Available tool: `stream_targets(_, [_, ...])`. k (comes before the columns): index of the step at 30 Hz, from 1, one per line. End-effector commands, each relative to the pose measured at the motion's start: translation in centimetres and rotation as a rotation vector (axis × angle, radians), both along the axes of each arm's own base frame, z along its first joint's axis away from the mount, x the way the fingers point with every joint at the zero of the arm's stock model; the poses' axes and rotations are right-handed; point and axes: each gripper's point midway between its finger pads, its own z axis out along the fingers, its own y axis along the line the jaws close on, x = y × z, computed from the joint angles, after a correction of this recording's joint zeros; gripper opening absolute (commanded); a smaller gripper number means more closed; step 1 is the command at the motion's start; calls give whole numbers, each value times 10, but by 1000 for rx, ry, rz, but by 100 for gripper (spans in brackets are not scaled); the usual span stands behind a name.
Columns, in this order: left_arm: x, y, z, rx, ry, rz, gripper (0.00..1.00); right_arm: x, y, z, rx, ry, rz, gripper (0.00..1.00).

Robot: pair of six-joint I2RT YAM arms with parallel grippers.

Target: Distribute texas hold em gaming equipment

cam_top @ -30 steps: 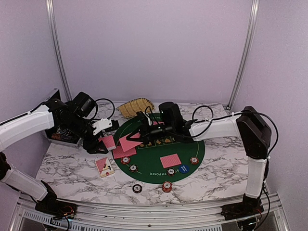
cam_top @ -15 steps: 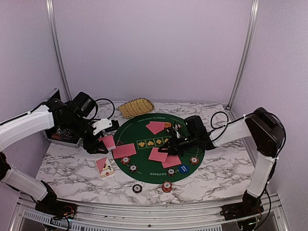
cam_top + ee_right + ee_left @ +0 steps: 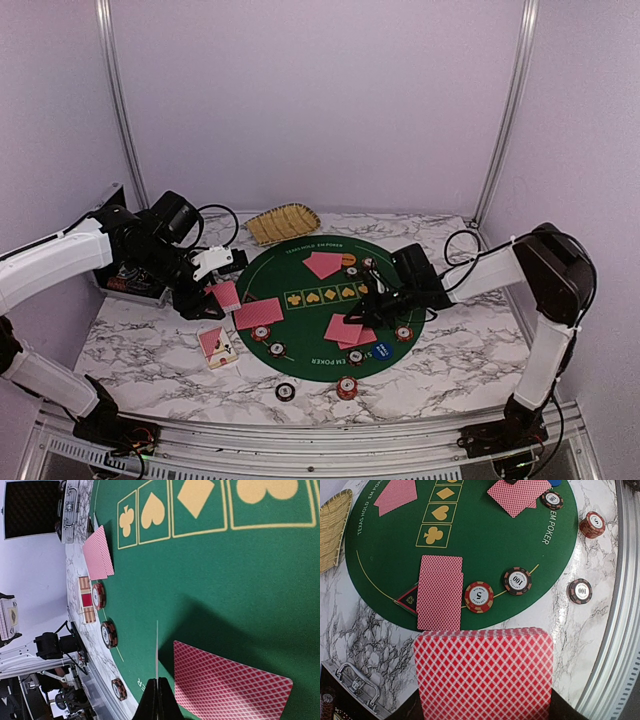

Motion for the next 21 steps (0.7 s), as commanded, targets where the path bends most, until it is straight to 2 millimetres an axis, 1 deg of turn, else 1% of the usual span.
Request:
stream_targets(1, [-1,1,9,-22,-19,-4,0,10,-8,0,-50,-37,-4,1])
stream_targets(10, [-3,1,10,-24,-19,-5,0,11,-27,-16,-157,-33,3,0])
stream_targets(12, [-3,1,10,-23,-20,-4,0,10,-29,-18,-183,-36,11,2])
stream_targets(14, [-3,1,10,-24,-20,-4,0,10,-34,-20,-218,-37,17,7])
stream_targets(15, [-3,1,10,-23,-19,-4,0,10,-35,-20,-229,-41,20,13])
stream_targets(16, [-3,1,9,-23,-18,-4,0,10,-37,-20,-242,-44,23,16])
stream_targets(19, [-4,2,9,-23,-17,-5,0,12,-42,-16,-281,-60,23,29])
stream_targets(20, [-4,2,10,-23,-18,-4,0,13,-44,-14,-297,-67,23,32])
stream_targets(21, [-4,2,9,-23,-16,-5,0,15,-46,-11,-312,-78,21,32])
